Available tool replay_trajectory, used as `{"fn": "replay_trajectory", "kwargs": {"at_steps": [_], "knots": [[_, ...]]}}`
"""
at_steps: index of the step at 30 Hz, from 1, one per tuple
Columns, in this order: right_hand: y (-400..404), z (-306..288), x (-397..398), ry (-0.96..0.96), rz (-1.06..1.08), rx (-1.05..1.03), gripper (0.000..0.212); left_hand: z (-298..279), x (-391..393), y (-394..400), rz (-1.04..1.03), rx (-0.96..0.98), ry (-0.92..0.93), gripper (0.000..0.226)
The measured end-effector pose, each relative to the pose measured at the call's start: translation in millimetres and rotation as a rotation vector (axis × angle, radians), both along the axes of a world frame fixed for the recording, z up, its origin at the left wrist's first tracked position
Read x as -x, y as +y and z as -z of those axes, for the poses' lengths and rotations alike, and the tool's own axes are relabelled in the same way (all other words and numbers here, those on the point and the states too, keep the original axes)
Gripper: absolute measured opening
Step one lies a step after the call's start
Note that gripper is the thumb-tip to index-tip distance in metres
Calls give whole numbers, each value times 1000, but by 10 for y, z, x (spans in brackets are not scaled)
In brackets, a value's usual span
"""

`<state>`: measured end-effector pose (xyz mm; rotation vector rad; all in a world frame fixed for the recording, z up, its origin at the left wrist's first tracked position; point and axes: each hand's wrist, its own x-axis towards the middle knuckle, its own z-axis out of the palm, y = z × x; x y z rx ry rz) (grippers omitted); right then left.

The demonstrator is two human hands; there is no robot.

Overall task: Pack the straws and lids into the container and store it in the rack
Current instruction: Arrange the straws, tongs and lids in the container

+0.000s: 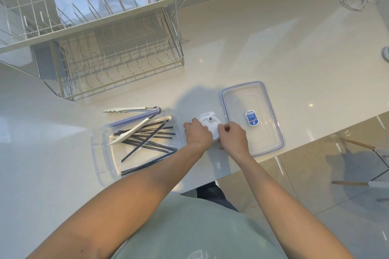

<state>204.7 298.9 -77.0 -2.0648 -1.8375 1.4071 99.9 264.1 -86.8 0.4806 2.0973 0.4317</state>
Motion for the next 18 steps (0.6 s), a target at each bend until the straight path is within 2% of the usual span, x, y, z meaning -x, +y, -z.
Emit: {"fn": "replay_trajectory", "kwargs": {"at_steps": [6, 10, 13, 15, 18], "knots": [[46, 35, -31, 41, 39, 22, 27, -17, 28, 38, 5, 5, 10, 32], [98, -34, 6, -46, -6, -48, 30, -174, 95, 23, 22, -25, -54, 43], [141, -209, 106, -84, -62, -198, 34, -427, 228, -73, 26, -196, -50, 46], [123, -345, 253, -8, -116, -272, 30, -574, 397, -187, -9, -330, -17, 43], [57, -474, 579, 95, -254, -313, 29, -708, 737, -438, -125, -414, 37, 30]]}}
